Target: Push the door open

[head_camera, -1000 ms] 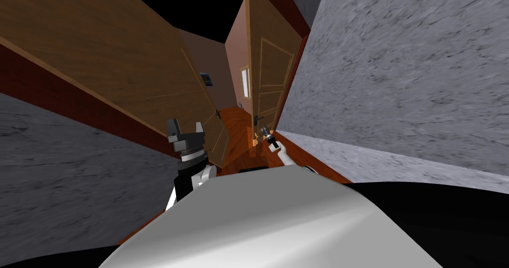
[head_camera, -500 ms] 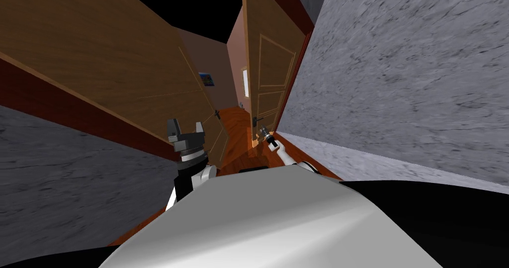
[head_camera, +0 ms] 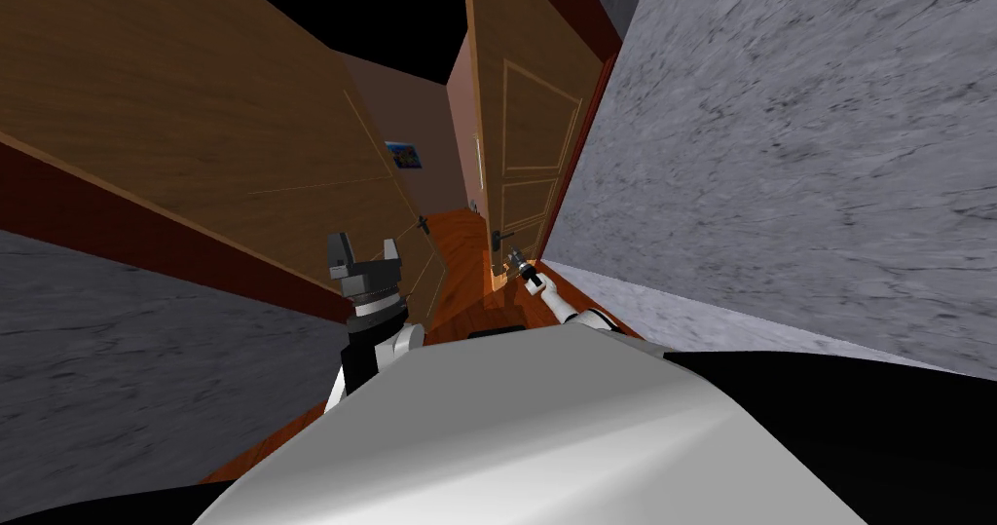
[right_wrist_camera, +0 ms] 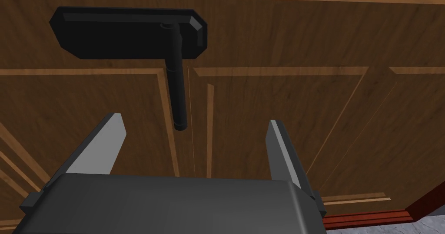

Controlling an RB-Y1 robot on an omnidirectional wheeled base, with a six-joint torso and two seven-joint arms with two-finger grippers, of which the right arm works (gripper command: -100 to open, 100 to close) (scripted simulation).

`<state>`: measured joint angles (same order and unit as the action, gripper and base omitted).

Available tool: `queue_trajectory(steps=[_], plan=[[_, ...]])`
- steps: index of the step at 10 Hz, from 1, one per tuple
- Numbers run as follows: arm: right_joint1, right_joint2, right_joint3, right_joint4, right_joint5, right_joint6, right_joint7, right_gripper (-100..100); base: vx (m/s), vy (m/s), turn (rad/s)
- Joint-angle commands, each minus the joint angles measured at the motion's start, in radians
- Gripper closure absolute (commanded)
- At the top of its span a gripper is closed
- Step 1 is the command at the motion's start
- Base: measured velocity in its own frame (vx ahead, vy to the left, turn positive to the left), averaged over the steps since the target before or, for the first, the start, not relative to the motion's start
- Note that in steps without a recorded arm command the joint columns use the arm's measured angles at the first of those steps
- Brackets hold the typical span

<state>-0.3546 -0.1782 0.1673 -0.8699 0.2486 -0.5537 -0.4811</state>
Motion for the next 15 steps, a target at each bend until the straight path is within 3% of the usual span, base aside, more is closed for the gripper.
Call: queue_trajectory(steps=[1, 10, 15], plan=[[-0.024, -0.004, 0.005, 0.038, 0.007, -0.003, -0.012, -100, 0.064, -0.097, 0.049], [-0.123, -0.016, 0.027, 0.206, 0.042, -0.018, -0.064, -100, 0.054, -0.08, 0.04], [-0.129, -0.01, 0.019, 0.218, 0.037, -0.016, -0.054, -100, 0.118, 0.015, 0.024]])
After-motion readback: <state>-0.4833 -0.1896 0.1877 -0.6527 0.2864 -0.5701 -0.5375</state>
